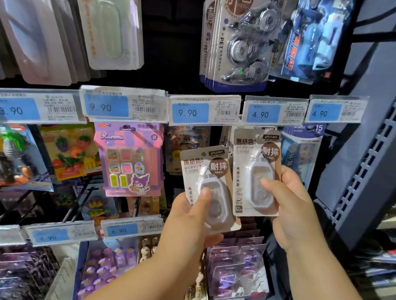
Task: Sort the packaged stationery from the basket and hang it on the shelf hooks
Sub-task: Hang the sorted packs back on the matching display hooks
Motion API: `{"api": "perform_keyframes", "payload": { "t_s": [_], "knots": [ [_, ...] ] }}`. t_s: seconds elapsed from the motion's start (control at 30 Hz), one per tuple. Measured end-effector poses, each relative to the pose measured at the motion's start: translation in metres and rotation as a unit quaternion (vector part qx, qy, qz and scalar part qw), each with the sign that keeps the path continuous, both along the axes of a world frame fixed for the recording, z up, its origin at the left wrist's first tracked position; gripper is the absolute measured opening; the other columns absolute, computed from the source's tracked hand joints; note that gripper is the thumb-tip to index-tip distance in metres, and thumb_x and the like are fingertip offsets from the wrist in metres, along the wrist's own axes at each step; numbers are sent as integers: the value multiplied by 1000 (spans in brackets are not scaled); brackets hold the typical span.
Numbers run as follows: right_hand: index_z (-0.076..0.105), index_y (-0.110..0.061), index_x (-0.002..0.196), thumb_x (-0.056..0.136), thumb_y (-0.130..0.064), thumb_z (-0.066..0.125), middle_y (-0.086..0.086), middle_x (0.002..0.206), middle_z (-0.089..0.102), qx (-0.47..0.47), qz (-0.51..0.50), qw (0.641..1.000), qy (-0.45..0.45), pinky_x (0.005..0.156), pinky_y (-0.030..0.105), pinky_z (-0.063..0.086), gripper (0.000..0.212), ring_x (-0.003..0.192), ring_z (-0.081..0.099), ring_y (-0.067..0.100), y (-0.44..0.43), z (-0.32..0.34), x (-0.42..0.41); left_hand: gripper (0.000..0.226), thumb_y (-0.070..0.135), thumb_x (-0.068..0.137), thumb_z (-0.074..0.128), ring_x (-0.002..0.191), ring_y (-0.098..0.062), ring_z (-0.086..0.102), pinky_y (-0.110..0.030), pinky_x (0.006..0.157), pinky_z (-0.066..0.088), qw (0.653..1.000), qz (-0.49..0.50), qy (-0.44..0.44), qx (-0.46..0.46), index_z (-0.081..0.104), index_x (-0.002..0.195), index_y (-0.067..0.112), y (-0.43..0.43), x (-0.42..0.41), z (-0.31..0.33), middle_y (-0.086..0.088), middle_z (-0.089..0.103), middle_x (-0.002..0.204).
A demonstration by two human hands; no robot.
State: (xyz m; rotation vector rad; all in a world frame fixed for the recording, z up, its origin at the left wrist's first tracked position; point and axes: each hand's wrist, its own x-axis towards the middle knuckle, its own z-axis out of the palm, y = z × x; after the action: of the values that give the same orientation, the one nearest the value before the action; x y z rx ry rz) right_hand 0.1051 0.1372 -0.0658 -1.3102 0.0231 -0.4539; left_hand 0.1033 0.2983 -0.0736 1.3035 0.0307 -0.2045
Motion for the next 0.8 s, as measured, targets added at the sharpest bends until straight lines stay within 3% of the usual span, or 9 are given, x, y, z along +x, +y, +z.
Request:
{"api": "perform_keyframes", "payload": {
  "t_s": [0.1,0.27,0.43,0.6,0.8],
  "knots": [
    [59,-16,118,92,1,51,4,105,71,-8,-29,999,-15,89,37,51,32,100,66,23,0,1,2,25,41,96,53,80,-20,70,-25,60,56,1000,9,-9,0,59,107,19,1,2,-3,-4,69,103],
    [63,-23,113,92,-4,55,4,107,71,-31,-44,998,-32,95,44,50,30,105,66,26,0,3,5,32,41,94,56,69,-16,66,-42,76,61,1000,18,-8,-5,57,108,12,2,4,-6,-7,67,99],
    [65,-29,104,92,2,52,1,100,72,-29,-55,997,-54,87,39,53,36,99,67,23,1,3,4,35,39,95,56,71,-18,70,-42,74,62,1000,22,-8,-14,56,114,9,2,5,-4,-8,70,103],
    [53,-18,122,91,5,52,-2,99,73,12,-75,995,-69,72,24,56,39,95,69,15,2,5,4,25,39,96,56,65,-12,68,-29,65,57,1000,21,-6,-14,60,105,16,2,4,-3,-5,71,99],
    [51,-25,116,91,3,54,-6,93,74,-4,-106,991,-80,74,30,56,37,90,70,15,4,5,6,36,43,94,56,73,-18,65,-34,73,59,1000,17,-11,-7,57,111,11,3,6,-1,-6,69,104]
  ]
}}
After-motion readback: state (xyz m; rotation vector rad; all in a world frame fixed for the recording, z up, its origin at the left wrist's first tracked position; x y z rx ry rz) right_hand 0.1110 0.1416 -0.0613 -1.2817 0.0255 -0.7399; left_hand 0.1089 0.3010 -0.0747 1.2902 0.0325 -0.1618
